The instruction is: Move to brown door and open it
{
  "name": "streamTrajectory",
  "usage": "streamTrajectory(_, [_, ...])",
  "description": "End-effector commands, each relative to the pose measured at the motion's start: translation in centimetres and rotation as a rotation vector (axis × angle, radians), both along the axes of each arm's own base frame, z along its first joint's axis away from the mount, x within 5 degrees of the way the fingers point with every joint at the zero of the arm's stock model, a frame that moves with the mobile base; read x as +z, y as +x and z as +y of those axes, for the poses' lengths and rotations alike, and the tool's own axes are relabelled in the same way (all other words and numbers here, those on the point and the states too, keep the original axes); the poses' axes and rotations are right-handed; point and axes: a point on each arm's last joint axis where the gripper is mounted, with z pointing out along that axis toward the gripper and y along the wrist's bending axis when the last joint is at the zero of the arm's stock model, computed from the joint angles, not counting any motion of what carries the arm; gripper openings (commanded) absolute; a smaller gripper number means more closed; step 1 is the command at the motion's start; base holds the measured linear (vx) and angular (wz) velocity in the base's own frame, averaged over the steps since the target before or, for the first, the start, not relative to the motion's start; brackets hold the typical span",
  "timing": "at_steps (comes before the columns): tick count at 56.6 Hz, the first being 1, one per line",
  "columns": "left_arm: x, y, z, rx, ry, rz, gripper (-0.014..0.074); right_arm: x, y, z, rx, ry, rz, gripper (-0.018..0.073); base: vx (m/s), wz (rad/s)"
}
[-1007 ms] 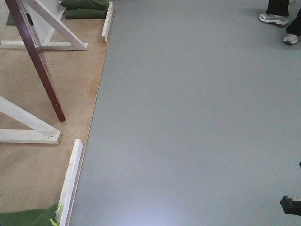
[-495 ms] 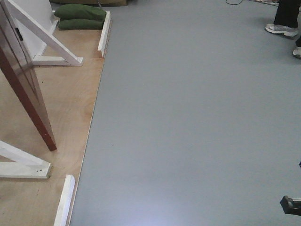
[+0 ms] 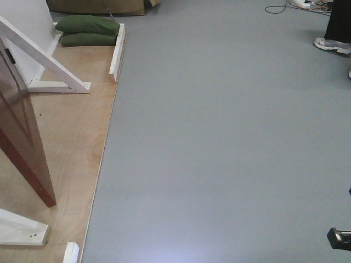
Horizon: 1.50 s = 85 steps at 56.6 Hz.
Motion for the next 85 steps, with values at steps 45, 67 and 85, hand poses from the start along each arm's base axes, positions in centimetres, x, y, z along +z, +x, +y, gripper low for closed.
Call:
streamTrajectory(45, [1.39, -0.28, 0.01, -0.001, -0.012, -0.114, -0.0003, 0.61, 0.05, -0.06, -0.008, -0.014, -0.091, 0.0, 0.29, 0.01])
streamTrajectory(67, [1.39, -0.28, 0.01, -0.001, -0.012, -0.114, -0.0003, 0.61, 0.05, -0.06, -0.008, -0.014, -0.091, 0.0, 0.18, 0.02])
streamTrajectory(85, [1.39, -0.28, 0.01, -0.001, -0.012, -0.114, -0.0003, 0.61, 0.05, -0.06, -0.008, -0.014, -0.091, 0.0, 0.13, 0.0])
